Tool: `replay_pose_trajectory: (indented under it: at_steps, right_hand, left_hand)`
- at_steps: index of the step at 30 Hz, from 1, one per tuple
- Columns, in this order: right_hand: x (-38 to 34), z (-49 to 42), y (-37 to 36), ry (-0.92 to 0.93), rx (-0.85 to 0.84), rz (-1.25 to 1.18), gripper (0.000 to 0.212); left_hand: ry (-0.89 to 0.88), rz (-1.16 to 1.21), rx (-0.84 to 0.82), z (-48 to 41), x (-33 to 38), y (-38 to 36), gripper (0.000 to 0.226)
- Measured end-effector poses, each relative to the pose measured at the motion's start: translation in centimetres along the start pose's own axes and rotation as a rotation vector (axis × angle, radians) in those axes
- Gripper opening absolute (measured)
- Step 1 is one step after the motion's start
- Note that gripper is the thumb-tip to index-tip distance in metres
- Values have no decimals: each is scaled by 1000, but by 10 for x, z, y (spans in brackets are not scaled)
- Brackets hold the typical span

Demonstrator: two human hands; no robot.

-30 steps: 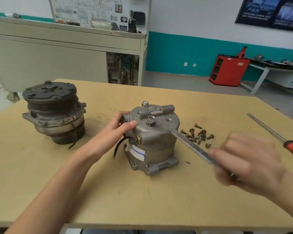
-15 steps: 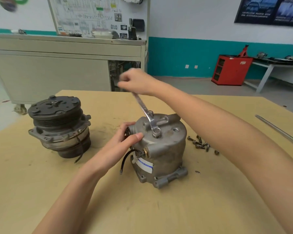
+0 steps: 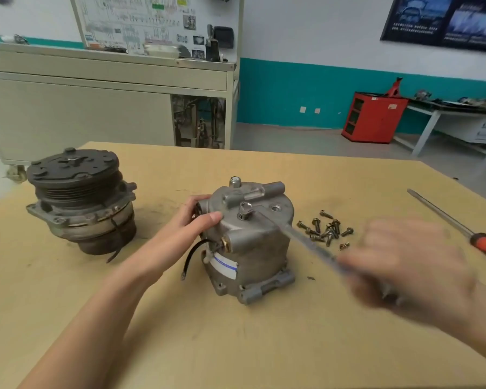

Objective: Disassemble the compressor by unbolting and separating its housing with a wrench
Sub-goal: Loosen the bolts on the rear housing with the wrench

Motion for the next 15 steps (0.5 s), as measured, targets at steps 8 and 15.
replay_pose_trajectory:
  at_steps: [8, 15]
  right_hand:
    - [158, -31, -78, -972, -55, -255, 29]
    - [81, -184, -196, -551, -589, -258, 28]
  left_hand:
    - [5, -8, 22, -1, -3, 2, 63]
    - [-1, -33, 3, -2, -5, 3, 63]
Point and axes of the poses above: each hand's wrist, its own z-axis away from the middle knuckle, its own y-axis out of the back of the hand, x = y × z, the point moved 6 cm from there along -z, towards the middle knuckle, and after that the axes turned 14 degrees about -y, right-handed, at the moved point
